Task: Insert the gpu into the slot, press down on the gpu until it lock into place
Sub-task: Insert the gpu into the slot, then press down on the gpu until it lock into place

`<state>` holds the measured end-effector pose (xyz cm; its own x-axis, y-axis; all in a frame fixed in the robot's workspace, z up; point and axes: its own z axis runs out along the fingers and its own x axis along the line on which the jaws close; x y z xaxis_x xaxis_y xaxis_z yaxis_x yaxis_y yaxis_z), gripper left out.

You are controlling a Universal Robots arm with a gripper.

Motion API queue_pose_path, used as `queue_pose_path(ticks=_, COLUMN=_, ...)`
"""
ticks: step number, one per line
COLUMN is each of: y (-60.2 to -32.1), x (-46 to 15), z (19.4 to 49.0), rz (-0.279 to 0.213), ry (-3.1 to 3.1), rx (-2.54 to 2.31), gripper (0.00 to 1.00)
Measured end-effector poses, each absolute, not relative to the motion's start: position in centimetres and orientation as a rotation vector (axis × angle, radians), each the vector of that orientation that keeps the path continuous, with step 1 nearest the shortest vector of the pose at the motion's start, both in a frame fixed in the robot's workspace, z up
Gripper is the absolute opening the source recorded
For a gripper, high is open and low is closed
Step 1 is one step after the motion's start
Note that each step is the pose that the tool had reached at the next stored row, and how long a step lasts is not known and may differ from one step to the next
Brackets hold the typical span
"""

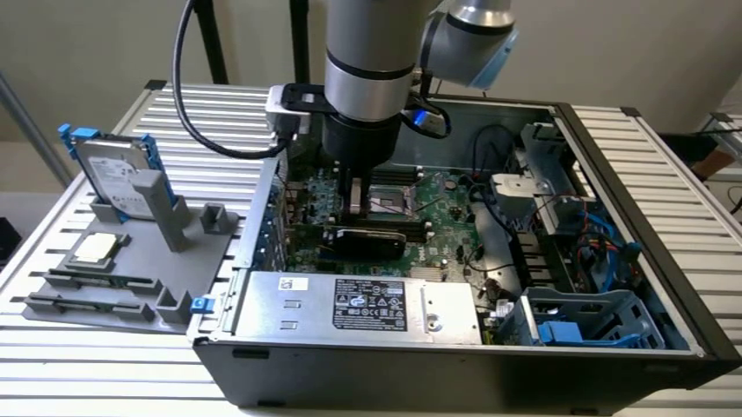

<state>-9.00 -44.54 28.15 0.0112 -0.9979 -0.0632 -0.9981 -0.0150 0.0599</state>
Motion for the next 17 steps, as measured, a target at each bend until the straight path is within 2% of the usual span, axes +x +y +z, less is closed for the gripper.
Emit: queue_pose_path(ticks=17, y=-44.55, x=-9.01, z=28.57, rz=0.144, ry=2.207, rx=-2.235, gripper=0.11)
